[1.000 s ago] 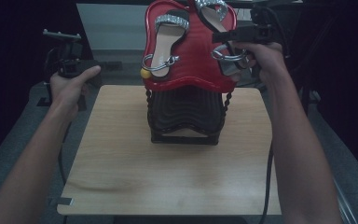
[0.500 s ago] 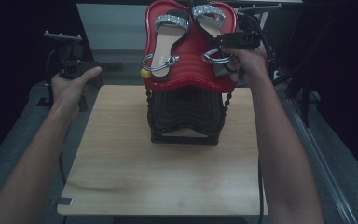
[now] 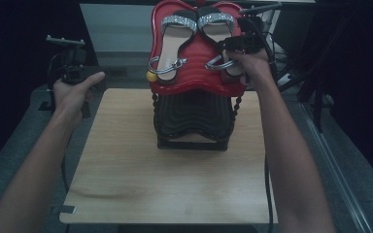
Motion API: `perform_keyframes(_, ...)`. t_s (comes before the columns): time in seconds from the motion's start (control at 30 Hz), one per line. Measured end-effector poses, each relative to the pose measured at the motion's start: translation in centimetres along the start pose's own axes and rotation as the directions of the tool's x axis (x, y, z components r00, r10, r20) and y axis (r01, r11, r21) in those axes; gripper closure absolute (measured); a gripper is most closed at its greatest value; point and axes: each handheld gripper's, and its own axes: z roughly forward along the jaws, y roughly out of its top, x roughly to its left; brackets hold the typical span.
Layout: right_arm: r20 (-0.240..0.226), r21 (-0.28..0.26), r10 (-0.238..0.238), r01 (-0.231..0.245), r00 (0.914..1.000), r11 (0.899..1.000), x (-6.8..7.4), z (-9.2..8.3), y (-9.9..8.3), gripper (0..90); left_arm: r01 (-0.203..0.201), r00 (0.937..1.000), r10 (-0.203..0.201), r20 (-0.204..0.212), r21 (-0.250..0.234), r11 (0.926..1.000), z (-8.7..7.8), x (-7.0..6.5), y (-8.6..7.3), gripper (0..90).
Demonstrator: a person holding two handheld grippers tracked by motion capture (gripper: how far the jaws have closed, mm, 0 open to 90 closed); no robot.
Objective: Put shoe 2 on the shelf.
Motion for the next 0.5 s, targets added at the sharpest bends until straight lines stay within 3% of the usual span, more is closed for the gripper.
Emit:
perform_keyframes(0.2,-0.009,0.012,-0.021,0.022,0.9997,1.0,0.1,-0.5,-0.2,32.0,0.006,1.0,-0.006,0.001,-0.001,1.0,0.0,0.1,0.0,24.8)
perform_keyframes(0.33,-0.007,-0.016,-0.016,0.016,0.9998,1.0,-0.1,-1.1,-0.2,27.4,0.003,1.0,-0.003,-0.001,-0.002,1.0,-0.1,0.1,0.0,24.7)
perform_keyframes(0.5,-0.083,-0.076,-0.006,0.0,0.9966,0.997,-0.6,-2.7,-0.1,29.0,-0.003,1.0,0.003,0.0,-0.006,1.0,-0.3,0.0,0.0,24.8)
